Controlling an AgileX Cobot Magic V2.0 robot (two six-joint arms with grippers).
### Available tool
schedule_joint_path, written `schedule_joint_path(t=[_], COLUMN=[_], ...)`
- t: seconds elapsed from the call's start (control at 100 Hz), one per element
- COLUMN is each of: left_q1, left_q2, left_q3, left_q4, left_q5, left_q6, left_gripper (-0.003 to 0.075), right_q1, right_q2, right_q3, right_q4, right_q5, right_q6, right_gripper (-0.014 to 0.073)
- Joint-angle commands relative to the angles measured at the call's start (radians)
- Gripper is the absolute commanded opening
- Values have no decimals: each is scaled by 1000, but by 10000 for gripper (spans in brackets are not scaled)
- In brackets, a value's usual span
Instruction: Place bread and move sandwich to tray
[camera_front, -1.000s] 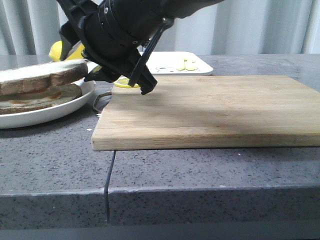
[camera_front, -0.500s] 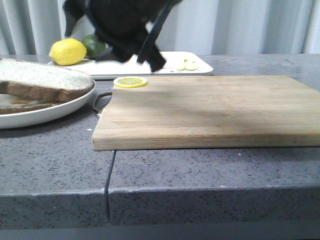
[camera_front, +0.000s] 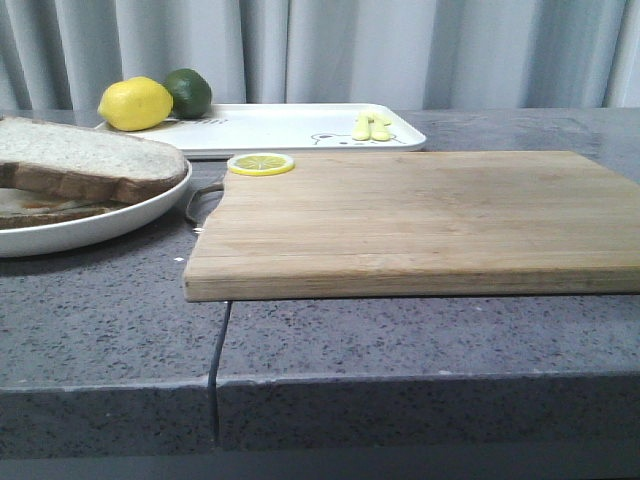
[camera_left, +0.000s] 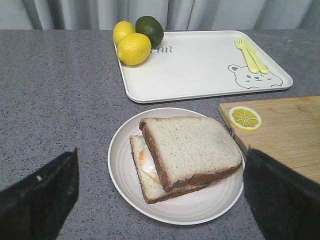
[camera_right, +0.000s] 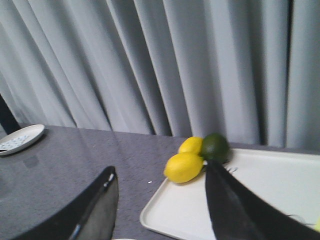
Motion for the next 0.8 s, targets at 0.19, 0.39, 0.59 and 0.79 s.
schedule_joint_path(t=[0.19,0.39,0.59,0.79], left_q1=[-7,-7,-7,-7], left_q2=[9,9,9,9], left_q3=[-30,-30,-30,-30], left_q4=[-6,-6,-6,-6], left_q5=[-74,-74,-74,-74], left_q6=[-9,-9,-9,-9], left_gripper=[618,618,618,618], right_q1=[-306,-423,-430,-430], right_q2=[-265,-424,-631,-810], right_q3=[69,167,362,543], right_q4=[-632,-987,-1068,-1074], right_q5=[201,321,263,243], right_q6=[415,630,642,642], right_gripper=[412,412,407,407])
